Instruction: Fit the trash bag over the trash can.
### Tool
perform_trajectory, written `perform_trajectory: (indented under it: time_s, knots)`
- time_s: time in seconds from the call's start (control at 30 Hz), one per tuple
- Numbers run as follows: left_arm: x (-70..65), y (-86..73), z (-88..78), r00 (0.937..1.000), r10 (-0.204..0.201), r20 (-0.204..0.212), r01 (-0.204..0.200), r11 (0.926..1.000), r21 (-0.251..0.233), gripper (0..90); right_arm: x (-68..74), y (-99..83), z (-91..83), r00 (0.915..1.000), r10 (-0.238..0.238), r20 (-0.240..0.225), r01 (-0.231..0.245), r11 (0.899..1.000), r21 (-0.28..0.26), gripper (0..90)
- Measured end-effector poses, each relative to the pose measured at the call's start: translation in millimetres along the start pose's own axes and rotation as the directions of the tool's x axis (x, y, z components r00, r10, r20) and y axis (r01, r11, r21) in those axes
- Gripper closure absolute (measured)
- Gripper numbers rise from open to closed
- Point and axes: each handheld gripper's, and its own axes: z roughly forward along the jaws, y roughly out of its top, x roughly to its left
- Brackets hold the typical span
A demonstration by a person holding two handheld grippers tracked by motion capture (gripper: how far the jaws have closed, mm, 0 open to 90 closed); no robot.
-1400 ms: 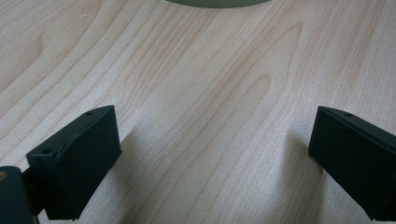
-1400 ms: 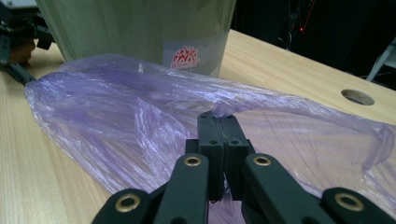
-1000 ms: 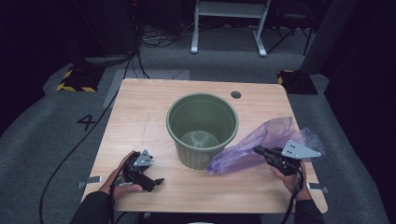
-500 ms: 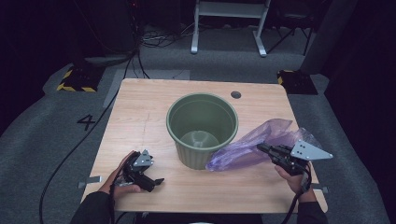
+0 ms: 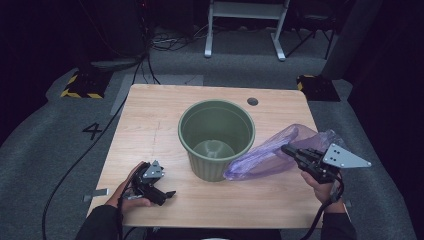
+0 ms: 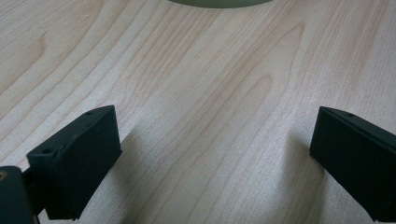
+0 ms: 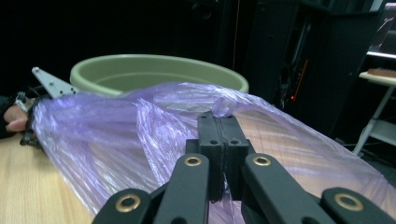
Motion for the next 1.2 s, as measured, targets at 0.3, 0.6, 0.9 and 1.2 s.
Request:
perform_trajectory:
  time_s: [0.3, 0.6, 0.9, 1.2]
  knots:
    - [0.1, 0.2, 0.0, 1.0000, 0.001, -0.001, -0.001, 1.0000, 0.001, 1.5, -10.2, 21.0, -22.7, 0.9979, -0.002, 0.064, 0.005, 0.999, -0.050, 90.0]
    - [0.5, 0.5, 0.0, 1.0000, 0.005, 0.002, -0.005, 1.0000, 0.002, 1.9, -17.7, 37.7, -14.7, 0.9936, -0.005, 0.113, 0.009, 0.999, -0.039, 90.0]
    - [0.9, 5.2, -10.5, 0.9999, 0.012, -0.011, -0.012, 0.9998, -0.016, 15.3, -24.7, 59.8, 5.7, 0.9870, -0.039, 0.156, 0.037, 0.999, 0.018, 90.0]
    - [0.4, 19.0, -37.7, 0.9982, 0.015, -0.058, -0.023, 0.9915, -0.128, 16.1, -23.6, 69.2, 37.9, 0.9867, -0.082, 0.140, 0.069, 0.993, 0.097, 90.0]
